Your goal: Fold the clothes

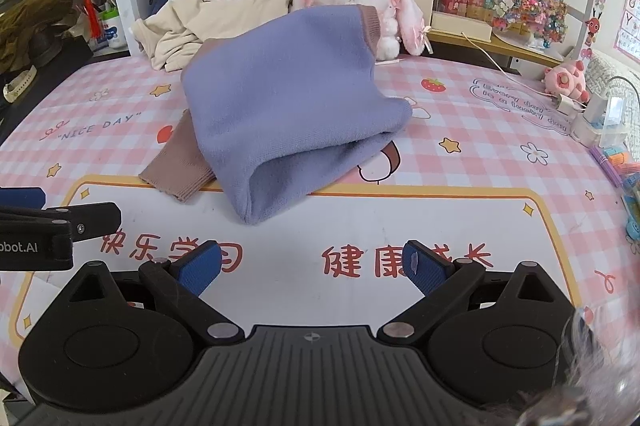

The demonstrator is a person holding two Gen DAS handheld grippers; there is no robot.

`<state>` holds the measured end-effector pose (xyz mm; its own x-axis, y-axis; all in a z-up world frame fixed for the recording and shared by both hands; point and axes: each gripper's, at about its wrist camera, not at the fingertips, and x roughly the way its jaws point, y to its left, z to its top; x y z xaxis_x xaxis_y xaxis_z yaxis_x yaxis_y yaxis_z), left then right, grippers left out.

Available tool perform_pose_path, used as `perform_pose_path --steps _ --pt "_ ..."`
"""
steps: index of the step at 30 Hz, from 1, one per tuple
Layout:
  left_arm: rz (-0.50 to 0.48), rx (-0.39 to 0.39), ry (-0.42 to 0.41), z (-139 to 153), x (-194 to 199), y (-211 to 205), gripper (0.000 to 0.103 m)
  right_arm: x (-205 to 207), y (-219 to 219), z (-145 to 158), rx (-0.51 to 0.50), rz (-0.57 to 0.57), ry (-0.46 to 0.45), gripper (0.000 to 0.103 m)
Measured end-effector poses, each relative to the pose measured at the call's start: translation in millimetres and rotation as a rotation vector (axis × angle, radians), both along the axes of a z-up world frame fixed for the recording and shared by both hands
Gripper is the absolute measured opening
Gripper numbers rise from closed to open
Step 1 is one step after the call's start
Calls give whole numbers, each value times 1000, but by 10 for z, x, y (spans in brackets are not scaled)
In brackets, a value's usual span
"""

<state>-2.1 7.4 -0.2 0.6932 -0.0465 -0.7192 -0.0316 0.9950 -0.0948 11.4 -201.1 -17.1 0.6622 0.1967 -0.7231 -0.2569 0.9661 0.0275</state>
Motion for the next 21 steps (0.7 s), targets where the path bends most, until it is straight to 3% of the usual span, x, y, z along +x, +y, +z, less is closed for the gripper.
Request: perform_pose_path --steps 21 --pt "6 9 3 34 17 -6 103 7 15 -5 -2 8 3 98"
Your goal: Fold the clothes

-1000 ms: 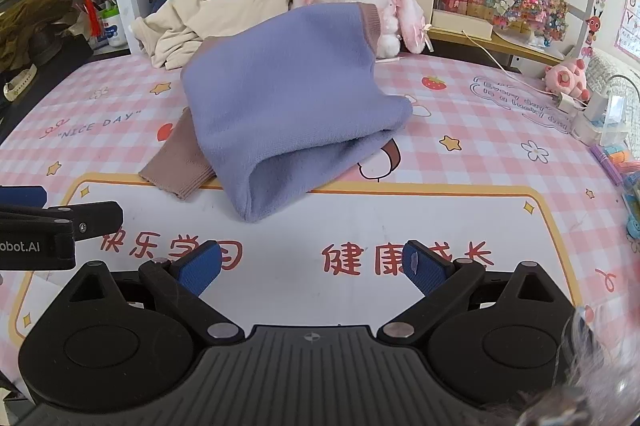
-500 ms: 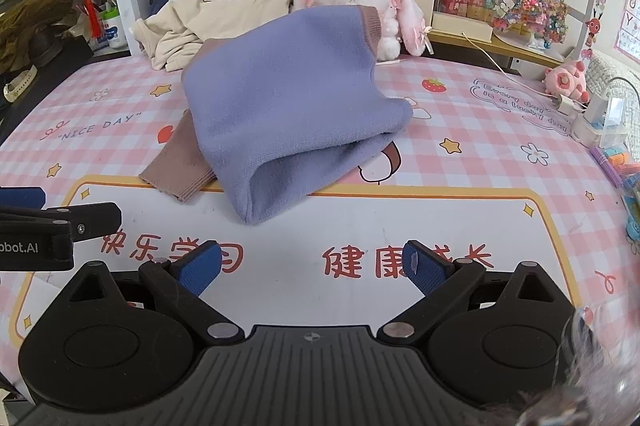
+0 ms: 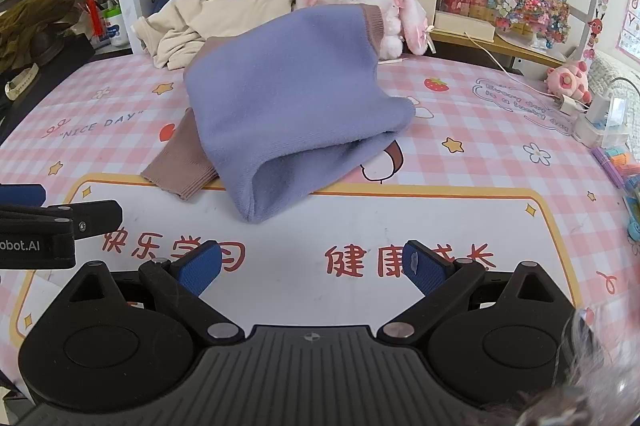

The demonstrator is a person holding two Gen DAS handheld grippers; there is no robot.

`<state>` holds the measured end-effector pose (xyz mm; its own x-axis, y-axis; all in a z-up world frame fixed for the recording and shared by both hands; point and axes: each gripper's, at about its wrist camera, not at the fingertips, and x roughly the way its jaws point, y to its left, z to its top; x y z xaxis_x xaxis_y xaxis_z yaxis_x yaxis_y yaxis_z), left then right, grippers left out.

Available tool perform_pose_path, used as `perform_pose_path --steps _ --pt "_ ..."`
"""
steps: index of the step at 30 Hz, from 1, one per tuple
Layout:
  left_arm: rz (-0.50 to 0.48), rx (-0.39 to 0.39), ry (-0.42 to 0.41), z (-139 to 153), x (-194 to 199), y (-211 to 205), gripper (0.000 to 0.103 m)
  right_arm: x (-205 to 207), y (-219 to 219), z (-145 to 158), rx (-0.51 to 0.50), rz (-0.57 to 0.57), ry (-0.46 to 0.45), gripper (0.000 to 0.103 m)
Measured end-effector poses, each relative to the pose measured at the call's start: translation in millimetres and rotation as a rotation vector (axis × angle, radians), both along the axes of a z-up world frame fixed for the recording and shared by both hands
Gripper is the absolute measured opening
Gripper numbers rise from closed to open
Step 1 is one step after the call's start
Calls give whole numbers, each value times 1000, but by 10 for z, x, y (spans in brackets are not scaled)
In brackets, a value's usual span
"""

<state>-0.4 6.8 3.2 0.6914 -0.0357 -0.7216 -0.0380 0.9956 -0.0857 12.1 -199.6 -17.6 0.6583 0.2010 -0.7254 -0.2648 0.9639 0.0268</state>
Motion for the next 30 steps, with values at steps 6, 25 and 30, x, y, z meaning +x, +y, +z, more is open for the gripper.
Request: perform_pose_path --steps 6,25,30 --pt "-4 -3 3 -4 4 0 103 6 -1 -4 1 3 0 98" --pt "18 6 -1 29 11 -82 103 71 -38 8 15 46 9 98" --pt "9 -30 -25 18 13 -223 103 131 -176 -3 7 66 15 98"
